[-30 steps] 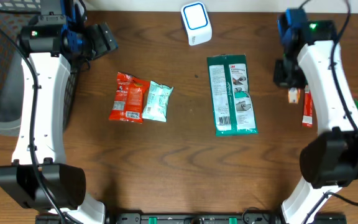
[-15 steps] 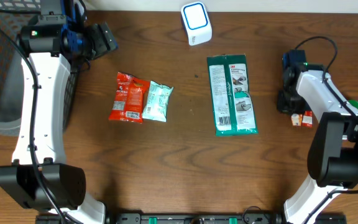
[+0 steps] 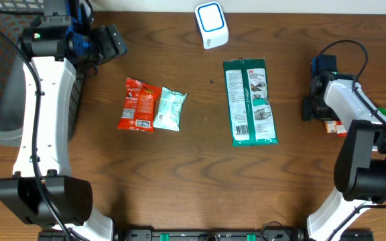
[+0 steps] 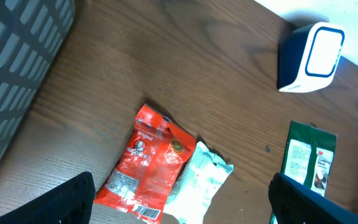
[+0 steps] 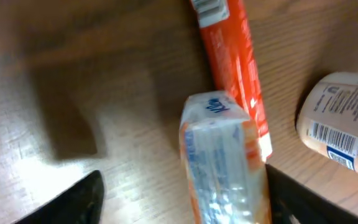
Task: Scan the item barcode
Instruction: 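Carry the tissue box right and lower it beside the red stick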
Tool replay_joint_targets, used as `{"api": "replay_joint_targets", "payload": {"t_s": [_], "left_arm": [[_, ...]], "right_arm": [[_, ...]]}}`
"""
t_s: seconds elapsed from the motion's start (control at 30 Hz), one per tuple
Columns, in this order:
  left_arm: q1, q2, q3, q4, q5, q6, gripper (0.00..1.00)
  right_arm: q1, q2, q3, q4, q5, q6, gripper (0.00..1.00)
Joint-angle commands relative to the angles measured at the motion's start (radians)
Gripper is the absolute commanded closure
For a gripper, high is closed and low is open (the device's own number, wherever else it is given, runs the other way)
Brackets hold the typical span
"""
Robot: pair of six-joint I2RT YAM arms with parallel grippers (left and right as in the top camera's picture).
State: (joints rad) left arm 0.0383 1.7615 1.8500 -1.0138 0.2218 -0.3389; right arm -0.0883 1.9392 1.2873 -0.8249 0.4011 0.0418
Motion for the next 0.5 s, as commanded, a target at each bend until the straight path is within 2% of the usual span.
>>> {"api": "replay_joint_targets", "payload": {"t_s": [0.0,0.1,0.23,0.33,0.47], "left_arm": [[0.003,-0.018,0.024,-0.002,-0.006,0.013,0.11],[0.003,-0.018,0.024,-0.002,-0.006,0.013,0.11],[0.003,-0.018,0.024,-0.002,-0.006,0.013,0.11],[0.003,-0.018,0.024,-0.002,-0.006,0.013,0.11],[0.003,-0.018,0.024,-0.002,-0.006,0.013,0.11]], "right_arm": [[-0.002,-0.004,0.043,-0.034,0.020,-0.025,0.17],[-0.002,-0.004,0.062,-0.077,0.020,-0.025,0.11],[-0.002,-0.004,0.066,-0.091,-0.003,-0.025,0.09],[-0.002,-0.004,0.090,-0.108,-0.087,-0.024,0.16],[0.007,-0.004,0.127,-0.135,-0.288,-0.019,0.32]]}}
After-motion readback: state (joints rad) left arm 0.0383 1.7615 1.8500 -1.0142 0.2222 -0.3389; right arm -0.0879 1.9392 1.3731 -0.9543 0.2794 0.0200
